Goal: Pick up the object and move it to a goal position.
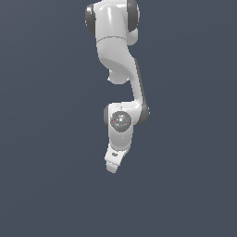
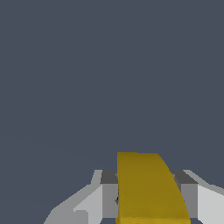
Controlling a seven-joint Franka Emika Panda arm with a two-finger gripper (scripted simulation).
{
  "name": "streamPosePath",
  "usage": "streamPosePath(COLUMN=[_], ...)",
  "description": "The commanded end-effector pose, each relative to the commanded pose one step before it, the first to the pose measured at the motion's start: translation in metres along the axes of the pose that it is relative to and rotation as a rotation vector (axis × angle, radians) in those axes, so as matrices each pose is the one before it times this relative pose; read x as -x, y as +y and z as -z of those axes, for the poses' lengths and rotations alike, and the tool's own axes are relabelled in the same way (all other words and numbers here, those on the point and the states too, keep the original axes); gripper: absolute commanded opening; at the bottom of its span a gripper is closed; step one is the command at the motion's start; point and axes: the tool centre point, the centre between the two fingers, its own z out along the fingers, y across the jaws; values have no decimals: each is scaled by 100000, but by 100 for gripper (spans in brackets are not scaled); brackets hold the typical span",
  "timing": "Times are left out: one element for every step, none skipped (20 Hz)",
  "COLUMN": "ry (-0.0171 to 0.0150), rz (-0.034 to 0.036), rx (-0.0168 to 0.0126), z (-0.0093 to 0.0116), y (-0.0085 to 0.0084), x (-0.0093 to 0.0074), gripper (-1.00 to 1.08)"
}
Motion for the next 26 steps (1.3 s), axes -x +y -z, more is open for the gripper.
streamPosePath(ry=[-11, 0, 0, 0, 0, 0, 0, 0, 0, 0, -44, 0, 0, 0, -48, 0, 0, 0, 0, 0, 2, 0, 0, 43, 0, 0], rz=[-30, 0, 0, 0, 0, 0, 0, 0, 0, 0, 21, 0, 0, 0, 43, 0, 0, 0, 0, 0, 48, 0, 0, -16, 0, 0], rx=[22, 0, 0, 0, 0, 0, 0, 0, 0, 0, -5, 0, 0, 0, 25, 0, 0, 0, 0, 0, 9, 0, 0, -17, 0, 0], z=[1, 11, 30, 90, 150, 212, 274, 338, 404, 472, 528, 619, 698, 775, 846, 907, 963, 987, 981, 969, 939, 889, 841, 793, 726, 657], y=[19, -13, -11, -34, -56, -79, -102, -126, -150, -175, -206, -228, -255, -282, -321, -326, -343, -348, -342, -334, -334, -298, -277, -247, -231, -204], x=[24, 7, -19, -57, -95, -133, -173, -213, -255, -298, -358, -391, -441, -490, -565, -575, -611, -629, -627, -621, -629, -576, -549, -501, -481, -438], gripper=[-100, -100, -100, -100, -100, -100, -100, -100, -100, -100, -100, -100, -100, -100, -100, -100, -100, -100, -100, -100, -100, -100, -100, -100, -100, -100])
